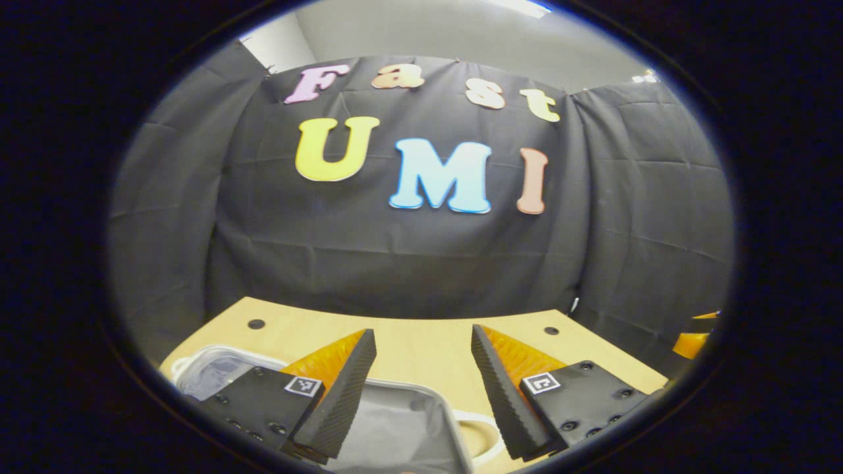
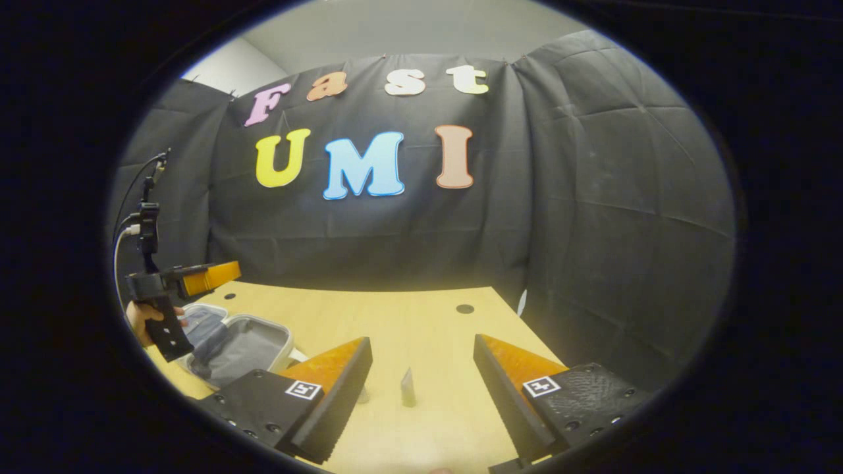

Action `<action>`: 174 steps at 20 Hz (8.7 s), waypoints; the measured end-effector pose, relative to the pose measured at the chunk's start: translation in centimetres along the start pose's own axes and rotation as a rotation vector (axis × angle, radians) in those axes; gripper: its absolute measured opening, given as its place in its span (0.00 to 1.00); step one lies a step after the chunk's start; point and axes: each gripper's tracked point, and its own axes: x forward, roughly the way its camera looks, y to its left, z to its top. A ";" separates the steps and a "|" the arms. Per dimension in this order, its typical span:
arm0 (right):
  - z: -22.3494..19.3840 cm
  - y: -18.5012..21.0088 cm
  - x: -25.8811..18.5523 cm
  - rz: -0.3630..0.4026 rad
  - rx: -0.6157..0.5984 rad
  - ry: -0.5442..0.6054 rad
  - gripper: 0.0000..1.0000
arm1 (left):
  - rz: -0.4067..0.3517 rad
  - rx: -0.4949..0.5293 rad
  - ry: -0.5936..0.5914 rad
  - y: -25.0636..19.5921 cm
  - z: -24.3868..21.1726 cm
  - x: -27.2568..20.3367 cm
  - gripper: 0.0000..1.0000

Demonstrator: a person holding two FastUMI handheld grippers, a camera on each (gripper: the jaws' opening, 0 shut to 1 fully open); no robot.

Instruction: First open the suitcase, pack the skin care products into it, and then close the suitcase.

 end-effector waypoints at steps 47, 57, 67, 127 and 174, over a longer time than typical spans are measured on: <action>-18.8 3.9 11.3 0.136 0.069 0.485 0.24 | 0.128 -0.185 0.623 5.0 -13.9 -8.2 0.37; -15.2 10.6 -1.9 0.166 0.258 0.501 0.21 | 0.177 -0.142 0.900 13.4 -21.8 -6.4 0.41; -11.3 25.8 -1.3 0.378 0.140 0.504 0.20 | 0.094 -0.120 0.538 15.7 -12.0 -8.1 0.86; -7.8 18.9 -0.1 0.133 0.026 0.345 0.95 | 0.402 -0.805 0.435 50.5 -13.1 -15.9 0.10; -3.7 2.5 0.9 0.281 0.069 0.222 0.95 | 0.003 -0.121 0.623 -12.6 -14.4 -0.5 0.21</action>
